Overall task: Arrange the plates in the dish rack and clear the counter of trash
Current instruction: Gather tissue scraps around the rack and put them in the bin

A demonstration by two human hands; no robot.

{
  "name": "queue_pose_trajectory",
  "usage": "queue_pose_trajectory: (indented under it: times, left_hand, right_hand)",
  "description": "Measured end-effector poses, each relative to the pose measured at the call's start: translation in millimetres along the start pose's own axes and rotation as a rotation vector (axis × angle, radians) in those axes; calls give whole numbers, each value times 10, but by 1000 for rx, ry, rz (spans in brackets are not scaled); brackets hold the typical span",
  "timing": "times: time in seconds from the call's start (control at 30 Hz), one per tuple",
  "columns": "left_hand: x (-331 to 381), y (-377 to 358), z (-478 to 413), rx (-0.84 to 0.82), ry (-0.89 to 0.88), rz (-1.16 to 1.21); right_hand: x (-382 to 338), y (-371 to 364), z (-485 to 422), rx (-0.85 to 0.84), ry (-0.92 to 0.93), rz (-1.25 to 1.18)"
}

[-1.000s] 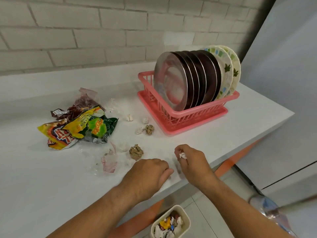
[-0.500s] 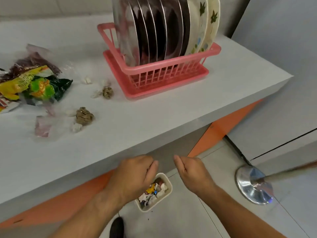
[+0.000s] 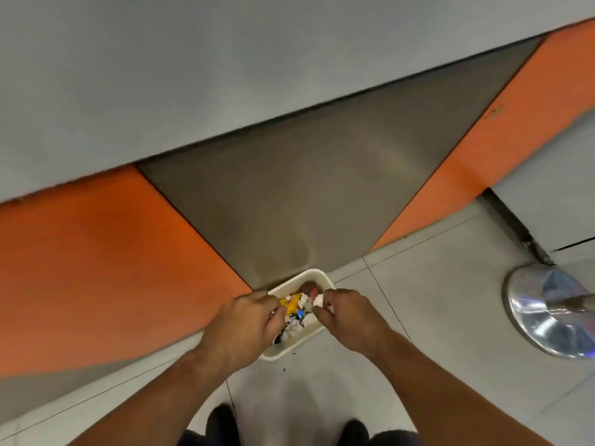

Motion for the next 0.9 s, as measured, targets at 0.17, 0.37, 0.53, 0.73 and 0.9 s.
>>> queue_pose_trajectory:
  times: [0.17,0.37,0.53,0.73,0.9]
  left_hand:
    - [-480,-723,-199,31,20,-14]
    - [-1030,-1444,-377,82,134,48]
    - [-999,-1766,-610,59,140,11]
    - [-863,-2119,-837,-163,100,-100]
    - [-758,-1953,-813,-197,76,-140]
  right_hand:
    - [381,-837,-969,-91,15,99]
    - [535,-1728,-1703,-306,98,174]
    - [601,-1532,-1624,-222,173,125]
    - [629,-1011,-1263,-66,234,133]
    - [548,-711,-968,10,236,162]
Point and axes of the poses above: each hand's wrist, its own z-axis away from the middle knuckle, its own y-axis out of the back of the hand, x = y × z, the point moved 8 cm from there along -z, towards the middle knuckle, and after that the axes turned 5 degrees about -x, right-handed, at the moved point
